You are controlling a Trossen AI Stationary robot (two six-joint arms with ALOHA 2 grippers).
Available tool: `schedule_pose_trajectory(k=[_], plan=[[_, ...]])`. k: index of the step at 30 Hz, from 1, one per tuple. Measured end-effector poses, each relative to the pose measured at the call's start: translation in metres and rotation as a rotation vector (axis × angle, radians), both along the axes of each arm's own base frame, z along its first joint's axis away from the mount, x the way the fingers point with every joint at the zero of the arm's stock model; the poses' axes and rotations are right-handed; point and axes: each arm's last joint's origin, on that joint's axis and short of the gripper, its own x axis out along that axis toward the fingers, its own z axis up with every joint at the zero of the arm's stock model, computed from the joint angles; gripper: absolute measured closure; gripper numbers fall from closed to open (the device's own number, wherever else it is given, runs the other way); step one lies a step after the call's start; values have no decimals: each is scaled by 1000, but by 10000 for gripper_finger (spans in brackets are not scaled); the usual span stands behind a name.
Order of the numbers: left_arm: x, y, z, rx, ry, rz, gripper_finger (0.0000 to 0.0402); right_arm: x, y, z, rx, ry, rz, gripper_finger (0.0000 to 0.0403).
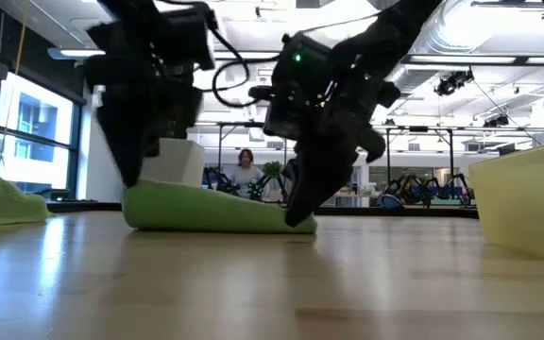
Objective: Roll microfiber towels into tight, uniform cylinder then place into a basket
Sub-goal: Roll the green towel
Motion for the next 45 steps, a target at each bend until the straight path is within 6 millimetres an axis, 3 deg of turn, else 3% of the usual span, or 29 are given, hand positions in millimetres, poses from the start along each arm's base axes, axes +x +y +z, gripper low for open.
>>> schedule_pose_trajectory(k=[5,12,18,22,27,35,41,45], plan=[[-7,-15,9,172,25,-97,316,-2,-14,-2,177,38,-49,400],[4,-55,14,285,-141,-399,316,-6,-29,-2,431,108,-126,401],[16,-76,19,501,-271,-418,316,-6,-31,-2,470,143,-195,394],[22,-79,9,543,-261,-436,316,-6,-31,-1,472,146,-207,393],[28,-75,-17,514,-158,-425,311,-5,-30,-1,472,145,-211,392],[35,-68,-49,467,-50,-360,264,-5,-31,-1,470,144,-218,391],[38,-69,-55,308,-38,-236,235,-5,-31,-1,448,124,-175,390],[38,-69,-54,290,-39,-92,230,-6,-30,-1,397,74,-76,359]])
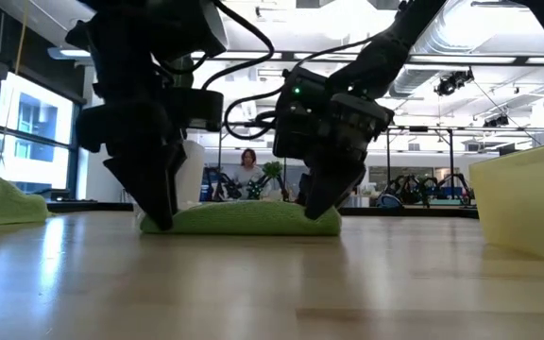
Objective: Roll microfiber towels into tight, uniform cylinder then place into a basket
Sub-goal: Roll the green towel
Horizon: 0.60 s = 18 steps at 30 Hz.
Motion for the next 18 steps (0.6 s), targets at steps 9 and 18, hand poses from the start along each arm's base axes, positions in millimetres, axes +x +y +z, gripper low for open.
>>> schedule_pose_trajectory(k=[9,18], plan=[[0,3,0,1,-13,39,311,-5,-1,18,-110,-78,80,251],[3,21,3,-138,-14,67,393,-16,33,59,-638,-175,231,263]])
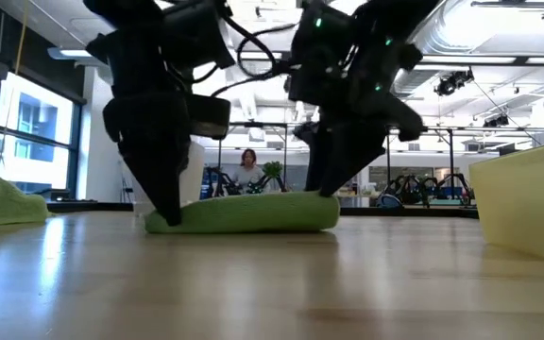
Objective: Roll microfiber towels into tight, uniform cylinder then place into a basket
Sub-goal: Roll the green towel
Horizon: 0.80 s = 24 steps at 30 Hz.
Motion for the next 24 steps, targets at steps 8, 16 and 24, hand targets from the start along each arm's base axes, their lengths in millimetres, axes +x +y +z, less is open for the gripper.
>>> schedule_pose_trajectory(k=[8,16,24], plan=[[-2,21,-1,-320,-10,-61,394,0,34,1,-80,-30,80,279],[-2,40,-1,-377,-15,26,395,-9,54,5,-328,-8,107,281],[-1,41,-1,-360,-8,119,396,-39,37,51,-466,13,66,282]])
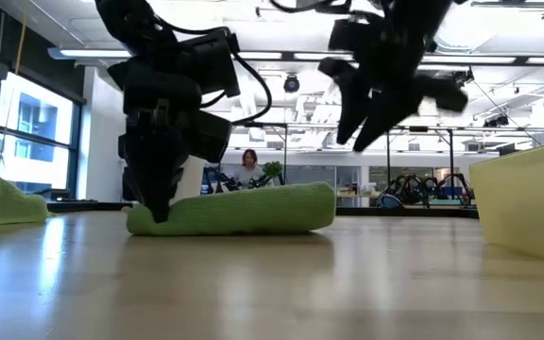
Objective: Roll microfiber towels into tight, uniform cylinder then place into a basket
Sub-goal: Roll the green towel
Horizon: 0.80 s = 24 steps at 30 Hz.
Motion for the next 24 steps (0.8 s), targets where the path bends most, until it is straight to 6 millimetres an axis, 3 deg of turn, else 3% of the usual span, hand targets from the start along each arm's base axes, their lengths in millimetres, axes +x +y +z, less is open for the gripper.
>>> schedule_pose_trajectory(k=[3,5,11,16,20,24], plan=[[2,-3,0,19,-13,-4,396,-7,-19,17,279,-135,-34,282],[5,-4,1,26,-42,-7,396,-13,-26,13,406,-283,-48,282],[6,-3,1,63,-59,1,396,-32,-10,-21,413,-621,116,281],[7,7,2,82,-74,37,396,-46,-3,-43,400,-617,163,280],[7,12,2,78,-70,77,396,-45,0,-48,459,-595,129,268],[7,15,2,69,-68,108,396,-35,1,-56,420,-560,137,230]])
